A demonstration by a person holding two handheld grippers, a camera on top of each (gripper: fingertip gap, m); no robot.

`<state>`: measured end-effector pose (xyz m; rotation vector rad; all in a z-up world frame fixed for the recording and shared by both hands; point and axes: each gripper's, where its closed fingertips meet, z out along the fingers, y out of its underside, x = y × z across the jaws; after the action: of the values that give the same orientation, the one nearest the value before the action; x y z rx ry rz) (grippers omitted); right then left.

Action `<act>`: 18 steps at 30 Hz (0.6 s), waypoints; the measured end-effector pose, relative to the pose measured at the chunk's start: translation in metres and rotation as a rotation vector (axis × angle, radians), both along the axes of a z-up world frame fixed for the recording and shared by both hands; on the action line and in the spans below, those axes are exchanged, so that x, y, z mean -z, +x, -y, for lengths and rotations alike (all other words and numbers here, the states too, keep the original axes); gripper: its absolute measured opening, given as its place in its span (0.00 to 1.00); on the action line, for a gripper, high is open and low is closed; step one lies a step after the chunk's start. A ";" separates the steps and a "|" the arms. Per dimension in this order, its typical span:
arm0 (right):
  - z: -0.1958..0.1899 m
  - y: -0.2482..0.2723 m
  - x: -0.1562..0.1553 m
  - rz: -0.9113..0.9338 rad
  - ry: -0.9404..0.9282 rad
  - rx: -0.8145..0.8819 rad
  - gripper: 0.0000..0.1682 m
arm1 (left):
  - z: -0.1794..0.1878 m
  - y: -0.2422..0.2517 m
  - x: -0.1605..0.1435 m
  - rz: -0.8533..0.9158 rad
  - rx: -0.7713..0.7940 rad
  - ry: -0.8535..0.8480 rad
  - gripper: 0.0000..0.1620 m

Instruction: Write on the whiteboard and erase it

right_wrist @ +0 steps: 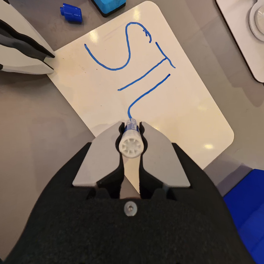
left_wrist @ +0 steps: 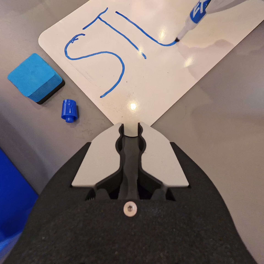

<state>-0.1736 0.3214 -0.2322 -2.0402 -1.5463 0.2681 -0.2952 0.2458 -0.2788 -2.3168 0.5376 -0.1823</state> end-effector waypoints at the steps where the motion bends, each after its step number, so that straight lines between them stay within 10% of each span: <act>1: -0.001 0.002 0.000 0.000 -0.002 0.002 0.12 | 0.000 0.000 0.000 0.000 0.000 0.000 0.11; 18: -0.054 0.002 0.000 0.016 0.011 0.022 0.12 | 0.000 0.000 0.000 0.003 0.005 0.000 0.11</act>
<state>-0.1720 0.3752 -0.2322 -2.0546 -1.5313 0.2348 -0.2949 0.2462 -0.2788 -2.3155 0.5418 -0.1883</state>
